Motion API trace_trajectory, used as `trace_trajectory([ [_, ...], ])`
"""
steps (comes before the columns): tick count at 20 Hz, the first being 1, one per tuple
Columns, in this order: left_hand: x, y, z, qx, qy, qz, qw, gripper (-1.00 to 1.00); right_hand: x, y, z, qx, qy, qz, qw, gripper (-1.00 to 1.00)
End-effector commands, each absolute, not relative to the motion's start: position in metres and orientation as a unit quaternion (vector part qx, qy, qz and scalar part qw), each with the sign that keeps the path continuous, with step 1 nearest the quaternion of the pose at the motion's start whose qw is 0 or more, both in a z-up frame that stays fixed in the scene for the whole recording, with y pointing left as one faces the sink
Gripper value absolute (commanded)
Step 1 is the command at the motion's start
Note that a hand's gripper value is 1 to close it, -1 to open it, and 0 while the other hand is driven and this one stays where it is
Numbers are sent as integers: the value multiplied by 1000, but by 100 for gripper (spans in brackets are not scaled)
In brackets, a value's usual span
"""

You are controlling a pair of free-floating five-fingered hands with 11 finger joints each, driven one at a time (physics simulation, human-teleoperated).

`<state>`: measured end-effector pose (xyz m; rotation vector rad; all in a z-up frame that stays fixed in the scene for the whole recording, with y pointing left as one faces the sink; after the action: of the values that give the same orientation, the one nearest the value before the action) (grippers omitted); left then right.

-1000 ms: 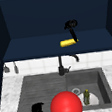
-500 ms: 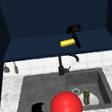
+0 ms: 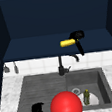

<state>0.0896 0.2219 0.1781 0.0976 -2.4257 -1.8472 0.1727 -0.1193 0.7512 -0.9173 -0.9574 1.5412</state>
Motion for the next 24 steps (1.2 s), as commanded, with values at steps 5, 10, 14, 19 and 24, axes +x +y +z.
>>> trace_trajectory([
  [5, 90, 222, 178, 32, -794, -605, 46, 0, 118, -123, 750, -422, -432, 621, 500, -100],
  [10, 90, 222, 178, 32, -794, -605, 46, 0, 79, -126, 748, -439, -448, 611, 483, -100],
  [14, 90, 222, 178, 32, -794, -605, 46, 0, 46, -126, 741, -448, -458, 605, 472, -100],
  [19, 90, 222, 178, 32, -794, -605, 46, 0, 7, -126, 735, -461, -471, 595, 460, -100],
  [24, 90, 222, 178, 32, -794, -605, 46, 0, -35, -127, 732, -464, -469, 592, 463, -100],
])
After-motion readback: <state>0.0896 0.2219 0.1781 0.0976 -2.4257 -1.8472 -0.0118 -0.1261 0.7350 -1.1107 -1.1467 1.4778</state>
